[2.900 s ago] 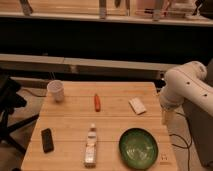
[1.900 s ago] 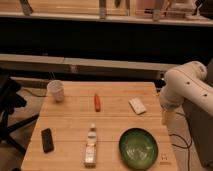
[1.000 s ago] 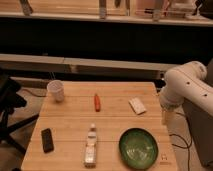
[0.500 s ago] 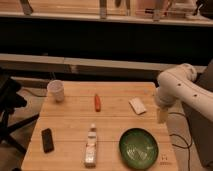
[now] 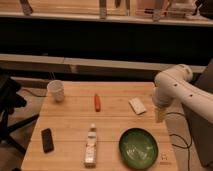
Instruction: Place the white sponge in the ceramic cup
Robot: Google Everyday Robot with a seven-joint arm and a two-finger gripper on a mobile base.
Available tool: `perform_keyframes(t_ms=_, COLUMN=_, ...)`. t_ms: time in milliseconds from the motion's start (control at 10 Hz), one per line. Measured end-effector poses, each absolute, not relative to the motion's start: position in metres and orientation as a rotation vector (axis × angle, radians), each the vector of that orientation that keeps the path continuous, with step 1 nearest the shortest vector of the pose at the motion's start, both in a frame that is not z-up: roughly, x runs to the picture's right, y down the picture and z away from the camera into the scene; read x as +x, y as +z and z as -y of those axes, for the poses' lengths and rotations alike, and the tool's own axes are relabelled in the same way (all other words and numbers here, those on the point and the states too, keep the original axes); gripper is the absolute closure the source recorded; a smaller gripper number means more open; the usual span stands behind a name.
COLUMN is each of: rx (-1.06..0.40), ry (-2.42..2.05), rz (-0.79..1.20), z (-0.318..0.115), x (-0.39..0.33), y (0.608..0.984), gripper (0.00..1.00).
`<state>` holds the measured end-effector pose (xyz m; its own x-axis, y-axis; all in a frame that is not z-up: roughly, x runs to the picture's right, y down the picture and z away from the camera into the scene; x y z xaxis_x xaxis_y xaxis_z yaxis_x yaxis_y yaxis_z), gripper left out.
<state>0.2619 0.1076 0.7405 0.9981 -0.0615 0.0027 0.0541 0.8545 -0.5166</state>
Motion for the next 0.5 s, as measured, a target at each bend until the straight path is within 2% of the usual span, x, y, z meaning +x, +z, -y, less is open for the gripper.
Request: perform_keyframes(t_ms=500, rx=-0.537, ry=-0.096, rz=0.003, z=-0.11, x=0.2616, y=0.753, gripper=0.2)
